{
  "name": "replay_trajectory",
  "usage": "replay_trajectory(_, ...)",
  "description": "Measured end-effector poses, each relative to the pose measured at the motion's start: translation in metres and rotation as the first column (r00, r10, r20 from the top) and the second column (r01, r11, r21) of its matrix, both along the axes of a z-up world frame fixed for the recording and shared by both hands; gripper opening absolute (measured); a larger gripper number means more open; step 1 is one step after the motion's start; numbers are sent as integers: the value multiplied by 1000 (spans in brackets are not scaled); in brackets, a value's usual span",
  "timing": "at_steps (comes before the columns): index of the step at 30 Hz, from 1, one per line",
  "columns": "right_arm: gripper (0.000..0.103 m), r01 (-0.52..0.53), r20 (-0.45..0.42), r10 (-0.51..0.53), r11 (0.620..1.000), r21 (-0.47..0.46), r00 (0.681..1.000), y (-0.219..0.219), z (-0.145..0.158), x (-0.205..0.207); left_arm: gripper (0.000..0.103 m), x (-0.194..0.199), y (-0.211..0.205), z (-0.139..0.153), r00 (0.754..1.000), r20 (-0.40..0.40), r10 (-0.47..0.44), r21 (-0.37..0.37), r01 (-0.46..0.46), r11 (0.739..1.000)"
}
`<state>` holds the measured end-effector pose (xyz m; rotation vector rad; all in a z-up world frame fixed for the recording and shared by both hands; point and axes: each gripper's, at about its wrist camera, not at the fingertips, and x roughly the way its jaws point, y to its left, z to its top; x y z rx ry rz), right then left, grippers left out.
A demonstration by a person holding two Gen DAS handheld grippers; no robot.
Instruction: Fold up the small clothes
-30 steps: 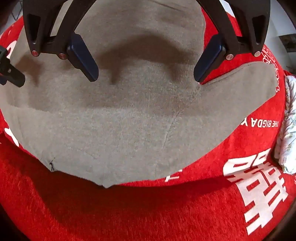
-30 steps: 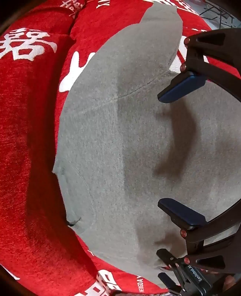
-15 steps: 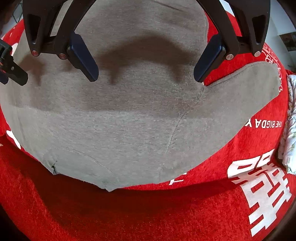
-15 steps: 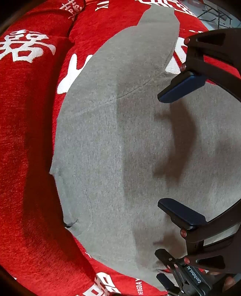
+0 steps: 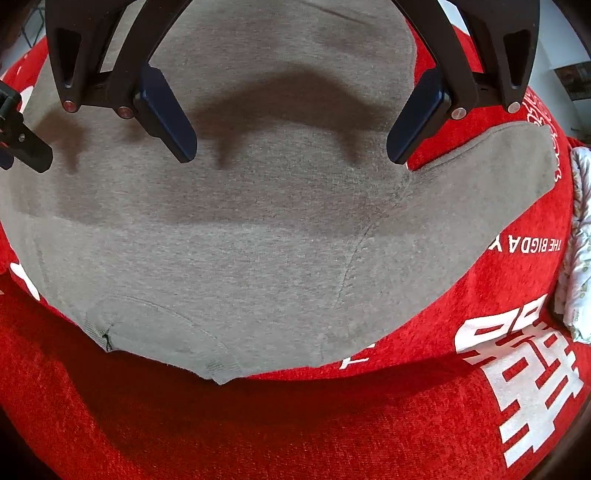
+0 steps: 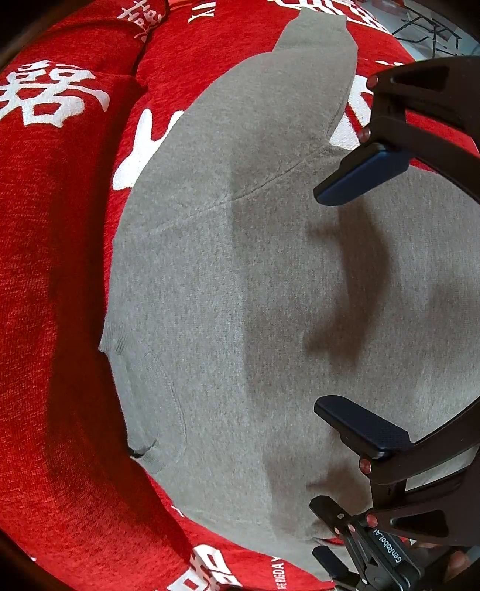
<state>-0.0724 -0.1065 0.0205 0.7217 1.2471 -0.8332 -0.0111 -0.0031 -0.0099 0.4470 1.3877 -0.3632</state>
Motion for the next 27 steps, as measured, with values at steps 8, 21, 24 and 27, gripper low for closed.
replay_trajectory(8,102,4,-6,-3,1000,12,1000,-12,3,8,103,0,-4,-1,1000,0,2,5,-2,1000)
replay_trajectory(21,102,-39,-11,39,999,13,999,-25,6,11,103,-2,-5,2,1000,2,-1,5,1,1000)
replay_trajectory(24,102,-52,-20,52,999,7,998,-28,6,11,103,-3,-4,2,1000,2,-3,5,3,1000)
replay_trajectory(27,102,-63,-26,63,998,-2,998,-31,7,13,103,-3,-3,3,1000,4,-3,1,3,1000)
